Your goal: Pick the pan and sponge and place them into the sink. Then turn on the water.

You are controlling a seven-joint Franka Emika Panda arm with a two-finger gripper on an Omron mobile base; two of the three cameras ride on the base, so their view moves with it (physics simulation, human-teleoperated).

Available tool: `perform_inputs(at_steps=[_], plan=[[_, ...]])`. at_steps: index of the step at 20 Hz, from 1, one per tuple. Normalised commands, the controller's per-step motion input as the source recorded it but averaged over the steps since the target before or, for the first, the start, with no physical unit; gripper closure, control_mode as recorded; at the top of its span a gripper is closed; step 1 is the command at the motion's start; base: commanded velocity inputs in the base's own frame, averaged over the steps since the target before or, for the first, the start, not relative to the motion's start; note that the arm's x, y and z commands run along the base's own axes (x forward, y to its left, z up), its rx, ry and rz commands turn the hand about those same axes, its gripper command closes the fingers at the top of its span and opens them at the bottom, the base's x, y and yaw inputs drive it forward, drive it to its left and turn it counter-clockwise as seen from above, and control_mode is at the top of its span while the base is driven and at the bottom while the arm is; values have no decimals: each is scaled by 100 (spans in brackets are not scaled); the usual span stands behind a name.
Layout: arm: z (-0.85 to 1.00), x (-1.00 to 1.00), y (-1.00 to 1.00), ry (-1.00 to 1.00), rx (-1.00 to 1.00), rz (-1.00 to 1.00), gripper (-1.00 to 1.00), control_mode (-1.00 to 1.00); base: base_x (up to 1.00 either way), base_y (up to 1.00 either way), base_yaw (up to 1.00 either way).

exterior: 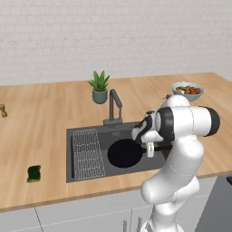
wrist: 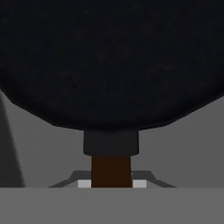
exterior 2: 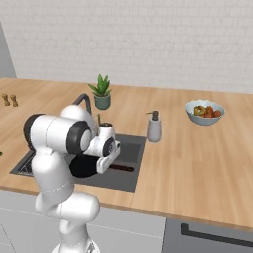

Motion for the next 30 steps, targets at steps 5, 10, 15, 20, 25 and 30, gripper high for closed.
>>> perform_inputs(at_steps=[5, 10, 15, 20, 25, 30], plan=[[-47, 17, 22, 0, 6, 2, 100, -100, 0, 0, 0], [-50, 14, 14, 0, 6, 1, 100, -100, 0, 0, 0], [-41, 6, 3, -2, 6, 0, 100, -100, 0, 0, 0], [-43, 9, 5, -1, 1, 0, 100, -100, 0, 0, 0], [-41, 15, 8, 0, 0, 0, 100, -100, 0, 0, 0], [-12, 5, 1, 0, -1, 0, -100, -100, 0, 0, 0]])
